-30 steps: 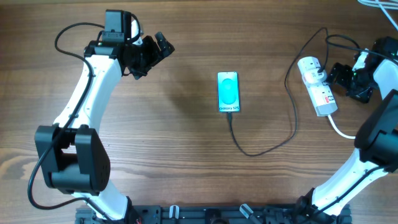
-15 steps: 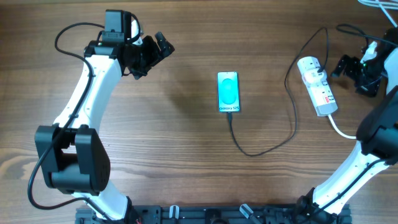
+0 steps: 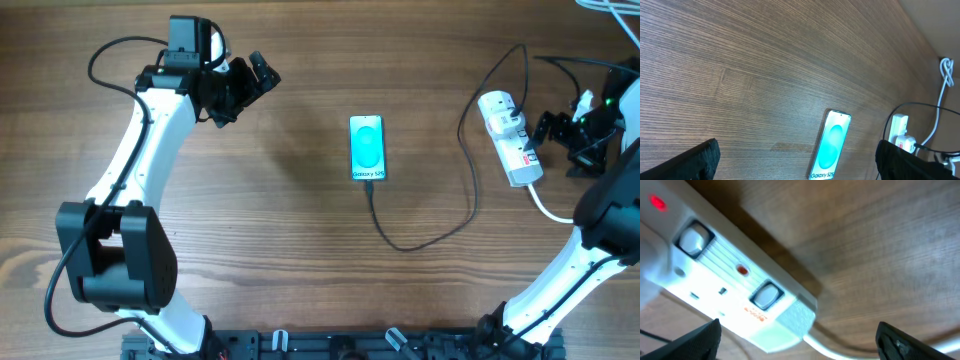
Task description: Plug charger to phone and switch on socket
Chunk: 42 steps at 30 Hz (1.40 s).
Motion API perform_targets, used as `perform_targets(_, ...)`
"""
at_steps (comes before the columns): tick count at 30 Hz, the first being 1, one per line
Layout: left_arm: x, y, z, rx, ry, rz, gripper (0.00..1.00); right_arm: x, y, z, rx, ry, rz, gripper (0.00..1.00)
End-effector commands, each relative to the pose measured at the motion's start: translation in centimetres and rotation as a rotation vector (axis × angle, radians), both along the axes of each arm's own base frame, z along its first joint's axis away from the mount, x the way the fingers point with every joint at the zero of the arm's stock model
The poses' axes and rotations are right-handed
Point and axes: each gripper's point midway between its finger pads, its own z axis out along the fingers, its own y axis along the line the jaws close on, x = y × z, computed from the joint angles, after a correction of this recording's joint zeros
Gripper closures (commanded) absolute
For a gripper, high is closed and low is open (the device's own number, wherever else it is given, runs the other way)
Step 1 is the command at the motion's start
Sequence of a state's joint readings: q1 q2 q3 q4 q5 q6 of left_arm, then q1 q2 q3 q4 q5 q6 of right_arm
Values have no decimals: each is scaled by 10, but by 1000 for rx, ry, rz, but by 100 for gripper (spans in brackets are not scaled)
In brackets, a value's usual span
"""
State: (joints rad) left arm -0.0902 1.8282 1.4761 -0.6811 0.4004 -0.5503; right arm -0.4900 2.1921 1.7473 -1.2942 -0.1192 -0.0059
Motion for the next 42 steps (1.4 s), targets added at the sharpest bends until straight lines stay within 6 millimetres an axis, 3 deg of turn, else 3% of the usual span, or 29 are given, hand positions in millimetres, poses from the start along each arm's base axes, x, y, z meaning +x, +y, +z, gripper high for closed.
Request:
perform_targets(1, 1, 3, 7, 17, -28, -10, 0, -4, -7, 14, -38, 1, 2, 1)
perform_targets(6, 1, 3, 7, 17, -28, -10, 0, -9, -16, 23, -82, 2, -13, 0)
perform_targets(10, 1, 3, 7, 17, -28, -10, 0, 2, -22, 21, -106, -41, -12, 0)
perform_targets(14, 1, 3, 7, 17, -28, -10, 0, 38, -42, 21, -188, -190, -20, 0)
perform_targets(15, 1, 3, 7, 17, -28, -10, 0, 59, -53, 25, -233, -274, -23, 0)
perform_targets(17, 1, 3, 7, 17, -28, -10, 0, 91, -71, 35, -308, -413, -29, 0)
perform_targets(21, 1, 3, 7, 17, -28, -10, 0, 136, -96, 60, -417, -616, -38, 0)
perform_targets(24, 1, 3, 7, 17, -28, -10, 0, 151, -104, 72, -457, -692, -41, 0)
perform_targets(42, 1, 3, 8, 17, -32, -10, 0, 154, -105, 75, -466, -708, -40, 0)
